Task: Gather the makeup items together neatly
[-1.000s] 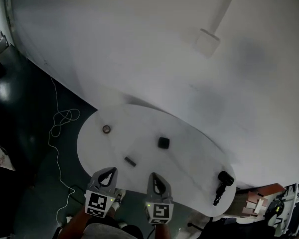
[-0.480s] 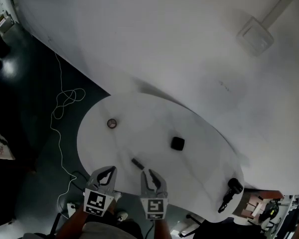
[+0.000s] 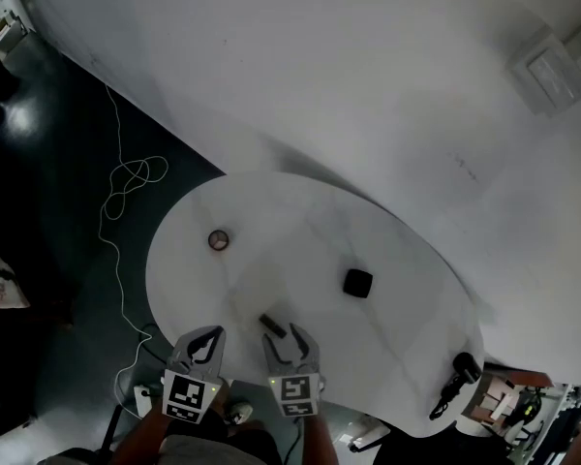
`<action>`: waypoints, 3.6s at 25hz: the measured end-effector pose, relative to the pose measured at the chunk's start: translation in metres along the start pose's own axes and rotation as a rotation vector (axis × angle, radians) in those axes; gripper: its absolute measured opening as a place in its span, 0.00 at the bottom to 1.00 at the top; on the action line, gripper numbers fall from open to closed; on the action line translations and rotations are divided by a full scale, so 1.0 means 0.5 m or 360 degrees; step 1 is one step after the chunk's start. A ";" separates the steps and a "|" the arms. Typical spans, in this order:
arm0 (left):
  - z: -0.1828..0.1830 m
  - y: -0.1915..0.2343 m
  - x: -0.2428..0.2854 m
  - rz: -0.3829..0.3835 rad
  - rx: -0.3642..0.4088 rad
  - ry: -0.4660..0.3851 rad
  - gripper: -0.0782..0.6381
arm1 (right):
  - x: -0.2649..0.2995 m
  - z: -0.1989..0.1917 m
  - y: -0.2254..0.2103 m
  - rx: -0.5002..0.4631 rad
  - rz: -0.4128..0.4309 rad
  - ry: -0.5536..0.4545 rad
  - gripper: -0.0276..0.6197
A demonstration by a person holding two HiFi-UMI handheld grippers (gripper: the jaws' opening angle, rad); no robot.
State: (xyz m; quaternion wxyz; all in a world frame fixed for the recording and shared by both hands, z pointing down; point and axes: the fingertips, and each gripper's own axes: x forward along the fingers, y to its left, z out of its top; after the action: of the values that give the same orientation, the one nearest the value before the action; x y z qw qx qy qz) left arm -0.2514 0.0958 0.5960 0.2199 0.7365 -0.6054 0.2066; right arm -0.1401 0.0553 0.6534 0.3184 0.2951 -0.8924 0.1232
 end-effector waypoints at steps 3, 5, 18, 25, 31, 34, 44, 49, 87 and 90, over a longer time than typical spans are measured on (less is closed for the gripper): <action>-0.016 0.005 0.009 0.0007 -0.0019 0.0029 0.12 | 0.027 -0.020 0.007 -0.0020 0.0046 0.0061 0.41; -0.023 0.010 0.011 0.0012 -0.0025 0.0042 0.12 | 0.043 -0.033 0.014 -0.0030 0.0074 0.0103 0.41; -0.031 0.029 0.018 0.0028 -0.0049 0.0060 0.12 | 0.069 -0.067 0.025 -0.0153 0.0090 0.0290 0.21; -0.005 0.029 0.031 -0.0017 -0.0021 0.0032 0.12 | 0.060 -0.034 0.021 -0.0052 0.0089 0.0213 0.20; 0.055 -0.002 0.051 -0.0126 0.0061 -0.0024 0.12 | -0.003 0.022 -0.027 0.0011 -0.0039 0.0119 0.20; 0.090 -0.028 0.063 -0.0197 0.0107 -0.0057 0.12 | -0.045 0.043 -0.062 0.0039 -0.0138 0.0078 0.20; 0.180 -0.179 0.091 -0.0458 0.0279 -0.0159 0.12 | -0.222 0.029 -0.184 0.0266 -0.0532 -0.0038 0.20; 0.215 -0.276 0.099 -0.0580 0.0360 -0.0204 0.12 | -0.317 0.000 -0.240 0.0356 -0.0696 -0.0086 0.20; 0.117 -0.756 0.284 -0.0801 0.0548 0.0054 0.12 | -0.558 -0.465 -0.553 0.0911 -0.1021 0.0086 0.20; 0.097 -0.753 0.293 -0.0781 0.0542 0.0093 0.12 | -0.543 -0.488 -0.553 0.0926 -0.0987 0.0123 0.20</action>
State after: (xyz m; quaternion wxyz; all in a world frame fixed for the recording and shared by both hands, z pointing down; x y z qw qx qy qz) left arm 0.1469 0.0145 0.6121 0.1540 0.8808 -0.3595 0.2669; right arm 0.3172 0.0562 0.6753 0.2769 0.6221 -0.6770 0.2791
